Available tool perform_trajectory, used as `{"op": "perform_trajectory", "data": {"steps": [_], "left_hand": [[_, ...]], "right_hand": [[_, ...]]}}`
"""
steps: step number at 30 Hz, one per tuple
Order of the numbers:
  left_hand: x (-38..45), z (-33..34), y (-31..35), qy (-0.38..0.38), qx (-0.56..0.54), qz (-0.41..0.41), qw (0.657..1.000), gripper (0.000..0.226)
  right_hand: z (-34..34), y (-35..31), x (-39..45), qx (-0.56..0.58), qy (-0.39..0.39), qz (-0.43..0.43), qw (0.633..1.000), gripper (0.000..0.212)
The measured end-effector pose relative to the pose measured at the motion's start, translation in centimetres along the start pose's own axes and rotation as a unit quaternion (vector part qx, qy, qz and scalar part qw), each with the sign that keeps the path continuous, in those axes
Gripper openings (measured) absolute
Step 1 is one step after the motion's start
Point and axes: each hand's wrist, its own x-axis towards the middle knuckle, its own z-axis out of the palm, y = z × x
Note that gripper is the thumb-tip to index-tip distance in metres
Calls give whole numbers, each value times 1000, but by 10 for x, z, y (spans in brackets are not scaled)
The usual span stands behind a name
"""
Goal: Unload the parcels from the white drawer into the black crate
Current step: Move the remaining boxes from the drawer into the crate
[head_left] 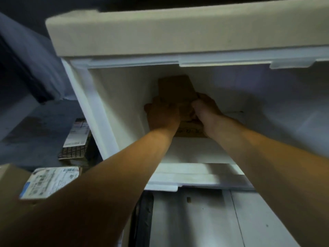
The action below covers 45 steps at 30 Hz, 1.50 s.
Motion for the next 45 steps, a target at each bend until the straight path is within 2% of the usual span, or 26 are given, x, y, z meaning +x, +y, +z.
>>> {"op": "perform_trajectory", "data": {"steps": [3,5,10,15,18,21,23,25,30,33,36,39,42,45], "left_hand": [[0,-6,-3,-10,-50,7,999,38],[-6,-12,1,-27,-96,-24,995,35],[-38,-38,14,-39,-207,-64,976,25],[-89,-64,14,-77,-357,-106,925,27],[-121,-85,16,-116,-356,-116,920,33],[-147,-110,17,-158,-341,-114,920,26],[-161,-126,20,-157,-343,-103,920,22],[-172,-144,21,-144,-342,-97,924,19],[-187,-189,15,-106,-316,-92,938,7],[-188,-214,18,-100,-301,-77,945,9],[-184,-239,20,-113,-273,-68,953,9],[-180,-257,8,-176,-236,-77,953,28],[-178,-272,-3,-216,-220,-97,946,22],[-178,-279,-4,-246,-209,-116,939,26]], "right_hand": [[-11,4,-15,57,-26,31,998,35],[-16,5,-28,84,-31,44,995,26],[-31,-11,-76,106,-25,24,994,18],[-42,-28,-142,154,2,-4,988,19],[-53,-32,-186,168,9,-14,986,22],[-68,-35,-226,182,-35,17,983,14],[-78,-37,-246,202,-67,29,977,6],[-83,-40,-267,200,-84,35,976,15],[-78,-46,-304,183,-66,45,980,13],[-76,-49,-316,183,-40,57,981,34],[-75,-50,-326,200,-37,62,977,40],[-75,-42,-334,208,-129,38,969,48],[-67,-36,-337,200,-211,-5,957,85],[-61,-37,-337,193,-247,-24,949,99]]}}
